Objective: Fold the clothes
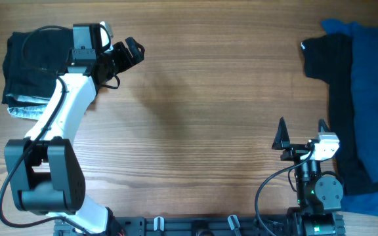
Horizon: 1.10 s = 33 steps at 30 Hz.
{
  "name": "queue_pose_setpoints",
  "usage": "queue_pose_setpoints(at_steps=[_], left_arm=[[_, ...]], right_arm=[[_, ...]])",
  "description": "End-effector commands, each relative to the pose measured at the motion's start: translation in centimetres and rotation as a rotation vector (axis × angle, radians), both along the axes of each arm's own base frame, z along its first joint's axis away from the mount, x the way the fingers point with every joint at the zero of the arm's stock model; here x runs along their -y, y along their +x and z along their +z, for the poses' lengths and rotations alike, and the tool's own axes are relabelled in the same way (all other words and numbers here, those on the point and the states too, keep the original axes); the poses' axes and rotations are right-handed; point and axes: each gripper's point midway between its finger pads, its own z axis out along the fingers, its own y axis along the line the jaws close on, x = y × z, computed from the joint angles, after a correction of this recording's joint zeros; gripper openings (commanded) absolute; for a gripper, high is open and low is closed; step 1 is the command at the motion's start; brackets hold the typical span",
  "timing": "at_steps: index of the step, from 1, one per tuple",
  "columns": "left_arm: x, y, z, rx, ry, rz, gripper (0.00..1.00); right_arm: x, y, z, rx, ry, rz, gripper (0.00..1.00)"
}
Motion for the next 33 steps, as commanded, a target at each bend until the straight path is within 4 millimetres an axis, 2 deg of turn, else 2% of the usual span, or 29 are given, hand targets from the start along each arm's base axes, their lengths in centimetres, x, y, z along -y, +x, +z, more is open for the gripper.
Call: queue_pose_setpoints(at_steps=[1, 4, 6, 7, 9, 10, 12, 13, 15, 16, 17, 18, 21, 23, 24, 26, 28, 29, 31, 33], left_arm=[[-0.3, 0.2, 0.7, 0.018, 0.004, 0.013, 1.00], [-0.2, 0.0, 0.6, 0.008, 0.004, 0.011, 1.00], [-0.2, -0.8, 2.1, 0.016, 0.004, 0.010, 1.00], [0.0, -2.0, 3.8, 0.023, 0.004, 0.006, 1.00], [0.0, -4.4, 8.6, 0.094, 0.001, 0.004, 1.00], [0.0, -5.9, 12.3, 0.175, -0.001, 0.004, 1.00], [-0.3, -8.6, 18.0, 0.326, 0.011, 0.004, 1.00], [-0.5, -11.4, 21.5, 0.413, 0.011, 0.009, 1.00], [-0.6, -15.1, 25.5, 0.535, 0.007, 0.010, 1.00], [-0.9, -18.7, 28.9, 0.653, 0.009, 0.021, 1.00], [-1.0, -21.2, 30.2, 0.705, 0.008, 0.025, 1.00], [-1.1, -24.4, 30.8, 0.734, 0.007, 0.026, 1.00], [-1.3, -29.9, 29.6, 0.750, 0.006, 0.026, 1.00], [-1.4, -32.6, 26.9, 0.746, 0.007, 0.028, 1.00], [-1.5, -33.3, 25.1, 0.749, 0.009, 0.033, 1.00], [-1.6, -33.3, 21.6, 0.720, 0.014, 0.043, 1.00], [-1.9, -31.9, 17.2, 0.682, 0.022, 0.064, 1.00], [-2.1, -31.1, 16.0, 0.691, 0.025, 0.072, 1.00], [-2.5, -28.2, 13.8, 0.760, 0.032, 0.091, 1.00], [-2.8, -26.3, 13.1, 0.840, 0.037, 0.104, 1.00]], right_arm=[[0.0, -0.1, 0.3, 0.013, -0.014, -0.001, 0.99], [0.0, -0.1, 0.3, 0.012, -0.014, -0.001, 0.99], [0.0, -0.1, 0.3, 0.012, -0.014, -0.001, 1.00], [0.0, -0.1, 0.3, 0.012, -0.014, -0.001, 1.00], [0.0, -0.1, 0.3, 0.012, -0.014, -0.001, 0.99], [0.0, -0.1, 0.3, 0.012, -0.014, 0.000, 0.99], [0.0, -0.1, 0.3, 0.012, -0.013, 0.000, 1.00], [0.0, -0.1, 0.3, 0.012, -0.014, -0.001, 1.00], [0.0, -0.1, 0.3, 0.012, -0.014, -0.001, 1.00], [0.0, -0.1, 0.3, 0.012, -0.014, -0.001, 0.99], [0.0, -0.1, 0.3, 0.012, -0.014, -0.001, 1.00], [0.0, -0.1, 0.3, 0.012, -0.014, -0.001, 1.00], [0.0, -0.1, 0.3, 0.012, -0.014, -0.001, 1.00], [0.0, -0.1, 0.3, 0.012, -0.014, -0.001, 0.99], [0.0, -0.1, 0.3, 0.012, -0.013, 0.000, 1.00], [0.0, -0.1, 0.3, 0.012, -0.013, 0.000, 1.00], [0.0, -0.1, 0.3, 0.012, -0.013, 0.000, 1.00], [0.0, -0.1, 0.3, 0.012, -0.014, -0.001, 1.00], [0.0, -0.1, 0.3, 0.012, -0.014, -0.001, 0.99], [0.0, -0.1, 0.3, 0.012, -0.014, 0.000, 1.00]])
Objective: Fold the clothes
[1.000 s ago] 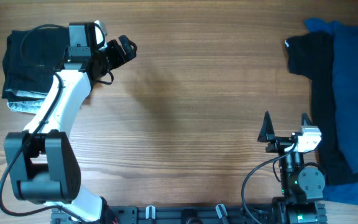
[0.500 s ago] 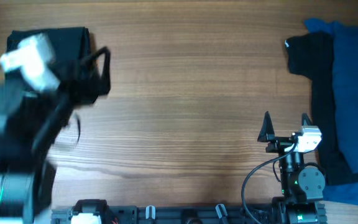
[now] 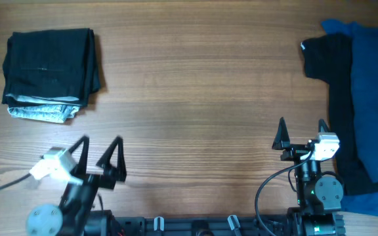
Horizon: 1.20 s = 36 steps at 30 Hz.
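A folded stack of clothes, a black garment on top of a grey one, lies at the far left of the wooden table. A loose pile of unfolded clothes, black and blue, covers the right edge. My left gripper stands open at the near left, well below the stack, with nothing between its fingers. My right gripper stands open at the near right, just left of the loose pile, also empty.
The arm bases and a black rail run along the near edge. A white cable block sits on the left arm.
My left arm was stretched over the folded stack at the far left; now it is drawn back to the near left, open, and the whole stack shows. The right arm has not moved.
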{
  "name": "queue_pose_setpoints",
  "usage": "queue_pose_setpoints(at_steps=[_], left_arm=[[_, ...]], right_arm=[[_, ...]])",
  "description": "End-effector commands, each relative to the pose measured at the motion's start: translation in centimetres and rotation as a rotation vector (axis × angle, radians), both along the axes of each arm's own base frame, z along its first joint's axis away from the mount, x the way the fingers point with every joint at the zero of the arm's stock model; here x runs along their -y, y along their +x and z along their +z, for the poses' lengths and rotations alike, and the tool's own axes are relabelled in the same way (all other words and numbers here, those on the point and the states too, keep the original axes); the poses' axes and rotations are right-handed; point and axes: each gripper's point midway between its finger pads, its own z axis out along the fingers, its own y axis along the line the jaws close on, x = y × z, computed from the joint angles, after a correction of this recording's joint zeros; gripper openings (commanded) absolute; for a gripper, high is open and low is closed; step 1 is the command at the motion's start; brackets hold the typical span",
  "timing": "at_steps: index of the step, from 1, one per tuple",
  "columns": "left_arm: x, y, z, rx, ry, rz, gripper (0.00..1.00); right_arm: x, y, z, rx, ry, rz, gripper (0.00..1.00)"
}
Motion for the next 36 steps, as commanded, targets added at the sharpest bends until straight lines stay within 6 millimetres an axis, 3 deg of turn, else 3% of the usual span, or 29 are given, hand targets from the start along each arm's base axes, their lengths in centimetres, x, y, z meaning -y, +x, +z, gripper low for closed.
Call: queue_pose_setpoints(at_steps=[1, 7, 17, 22, 26, 32, 36], left_arm=[[-0.8, 2.8, -2.6, 0.093, 0.012, 0.038, 1.00], [-3.8, 5.2, -5.6, 0.156, 0.012, 0.210, 1.00], [-4.8, 5.7, -8.5, 0.103, 0.035, 0.264, 1.00], [-4.8, 5.7, -9.0, 0.097, 0.129, 0.261, 1.00], [-4.8, 5.9, -12.5, 0.016, 0.324, 0.237, 1.00], [-3.8, 6.0, -12.5, 0.077, 0.664, 0.162, 1.00], [-3.5, 6.0, -12.5, 0.085, 0.657, 0.147, 1.00]], right_arm=[[0.0, 0.0, 0.2, 0.009, -0.013, -0.001, 1.00], [0.0, 0.0, 0.2, 0.009, -0.014, -0.001, 1.00], [0.0, 0.0, 0.2, 0.009, -0.013, -0.001, 1.00], [0.0, 0.0, 0.2, 0.009, -0.013, -0.001, 1.00], [0.0, 0.0, 0.2, 0.009, -0.013, -0.001, 0.99], [0.0, 0.0, 0.2, 0.009, -0.014, -0.001, 1.00], [0.0, 0.0, 0.2, 0.009, -0.014, -0.001, 1.00]])
